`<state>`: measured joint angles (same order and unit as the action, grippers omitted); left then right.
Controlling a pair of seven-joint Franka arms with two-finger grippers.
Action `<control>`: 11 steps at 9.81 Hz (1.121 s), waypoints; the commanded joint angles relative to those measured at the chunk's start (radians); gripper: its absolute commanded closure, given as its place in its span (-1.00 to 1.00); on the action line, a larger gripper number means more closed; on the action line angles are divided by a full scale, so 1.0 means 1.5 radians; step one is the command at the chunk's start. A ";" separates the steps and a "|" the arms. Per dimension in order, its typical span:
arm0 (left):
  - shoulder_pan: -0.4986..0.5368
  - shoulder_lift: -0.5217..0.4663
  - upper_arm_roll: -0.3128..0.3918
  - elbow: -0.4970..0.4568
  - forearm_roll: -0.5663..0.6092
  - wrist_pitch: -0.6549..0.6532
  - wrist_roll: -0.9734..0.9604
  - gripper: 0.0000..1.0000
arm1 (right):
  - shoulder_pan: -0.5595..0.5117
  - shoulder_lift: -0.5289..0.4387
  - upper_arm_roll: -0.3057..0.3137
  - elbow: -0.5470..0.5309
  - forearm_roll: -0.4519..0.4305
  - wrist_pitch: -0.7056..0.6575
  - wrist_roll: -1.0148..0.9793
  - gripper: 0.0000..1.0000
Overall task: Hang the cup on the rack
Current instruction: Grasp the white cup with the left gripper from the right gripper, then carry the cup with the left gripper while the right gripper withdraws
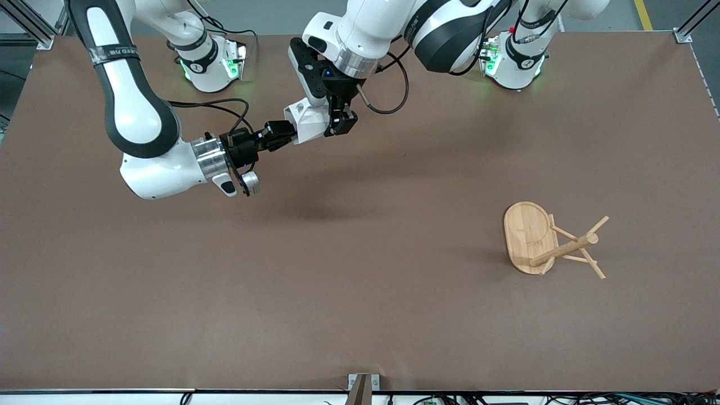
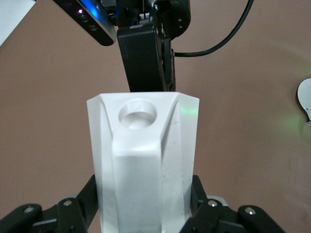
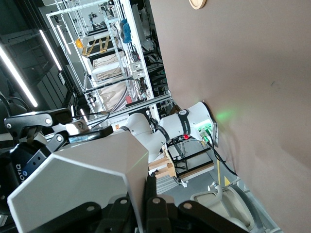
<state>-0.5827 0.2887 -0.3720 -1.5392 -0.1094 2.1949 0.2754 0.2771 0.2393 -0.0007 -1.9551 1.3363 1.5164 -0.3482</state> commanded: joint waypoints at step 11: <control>0.196 -0.048 0.009 -0.003 0.014 -0.186 -0.101 0.99 | -0.131 -0.061 -0.047 0.199 -0.806 0.108 0.189 -1.00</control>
<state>-0.3425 0.2425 -0.3518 -1.5160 -0.1060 1.9626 0.1781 0.0882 0.1824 -0.0811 -1.6559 0.2725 1.6366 -0.0973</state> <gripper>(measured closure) 0.247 0.000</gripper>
